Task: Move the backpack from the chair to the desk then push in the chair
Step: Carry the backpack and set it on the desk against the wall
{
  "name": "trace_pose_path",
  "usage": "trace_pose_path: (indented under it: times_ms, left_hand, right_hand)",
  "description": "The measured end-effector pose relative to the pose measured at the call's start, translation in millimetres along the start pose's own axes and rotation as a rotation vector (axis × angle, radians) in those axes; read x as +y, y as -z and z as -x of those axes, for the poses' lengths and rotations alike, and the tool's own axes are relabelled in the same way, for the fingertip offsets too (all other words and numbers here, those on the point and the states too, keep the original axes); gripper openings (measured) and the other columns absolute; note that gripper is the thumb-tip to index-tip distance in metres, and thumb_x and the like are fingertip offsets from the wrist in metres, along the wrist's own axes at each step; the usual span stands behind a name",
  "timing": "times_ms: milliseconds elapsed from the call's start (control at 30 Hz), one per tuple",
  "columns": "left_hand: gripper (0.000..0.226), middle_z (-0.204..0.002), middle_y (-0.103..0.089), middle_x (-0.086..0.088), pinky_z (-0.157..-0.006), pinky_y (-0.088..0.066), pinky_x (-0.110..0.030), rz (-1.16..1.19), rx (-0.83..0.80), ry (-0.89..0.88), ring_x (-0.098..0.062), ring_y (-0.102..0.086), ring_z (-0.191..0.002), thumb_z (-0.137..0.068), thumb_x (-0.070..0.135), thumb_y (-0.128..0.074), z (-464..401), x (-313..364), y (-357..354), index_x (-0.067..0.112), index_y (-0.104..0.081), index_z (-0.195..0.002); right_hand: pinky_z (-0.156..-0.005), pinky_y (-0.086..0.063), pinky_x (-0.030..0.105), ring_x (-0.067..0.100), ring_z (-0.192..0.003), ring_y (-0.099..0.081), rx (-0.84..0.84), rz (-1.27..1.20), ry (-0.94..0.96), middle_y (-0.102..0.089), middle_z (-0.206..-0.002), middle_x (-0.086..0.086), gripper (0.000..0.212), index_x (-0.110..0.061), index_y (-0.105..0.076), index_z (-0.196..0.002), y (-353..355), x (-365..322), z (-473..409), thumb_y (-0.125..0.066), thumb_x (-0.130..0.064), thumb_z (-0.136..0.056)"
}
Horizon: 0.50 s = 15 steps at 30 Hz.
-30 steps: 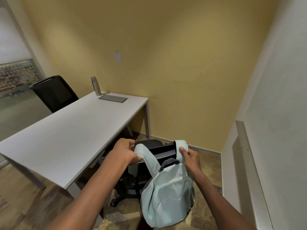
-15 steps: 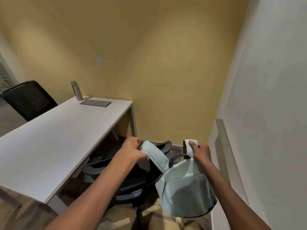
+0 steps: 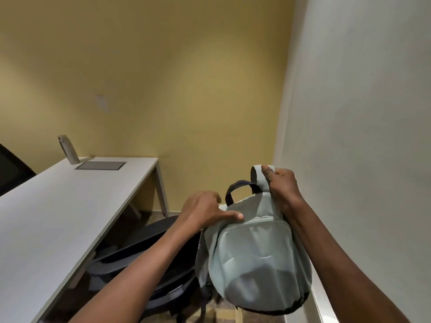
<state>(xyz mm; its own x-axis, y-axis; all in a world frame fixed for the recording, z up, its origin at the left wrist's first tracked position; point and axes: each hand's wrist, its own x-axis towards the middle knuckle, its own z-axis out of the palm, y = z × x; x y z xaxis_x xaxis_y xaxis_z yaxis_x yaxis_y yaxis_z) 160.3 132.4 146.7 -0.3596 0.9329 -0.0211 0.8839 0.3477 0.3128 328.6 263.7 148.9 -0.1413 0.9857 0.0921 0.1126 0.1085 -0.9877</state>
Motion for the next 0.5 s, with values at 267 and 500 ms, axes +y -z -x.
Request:
trace_pose_path:
  times_ms: [267, 500]
  left_hand:
    - [0.036, -0.104, -0.053, 0.000, -0.080, -0.047, -0.037, 0.082, 0.064, -0.148, -0.023, -0.050, -0.103, -0.087, 0.061, -0.062, -12.2, -3.7, -3.9, 0.027, -0.068, -0.099]
    - [0.019, -0.080, -0.072, 0.000, -0.064, -0.047, -0.031, 0.624, 0.235, -0.205, -0.017, -0.064, -0.072, -0.095, 0.031, -0.066, -13.9, 0.6, -7.9, 0.016, -0.077, -0.096]
  right_hand:
    - [-0.068, -0.040, 0.038, 0.022, -0.073, -0.050, 0.013, -0.111, -0.044, -0.055, -0.079, 0.013, 0.056, 0.019, -0.057, -0.087, -4.1, -28.4, 7.3, -0.068, -0.036, -0.090]
    - [-0.048, -0.034, 0.020, 0.018, -0.055, -0.042, 0.006, 0.013, -0.082, -0.043, -0.061, 0.004, 0.046, -0.008, -0.047, -0.058, -3.1, -45.4, 2.7, -0.069, -0.032, -0.092]
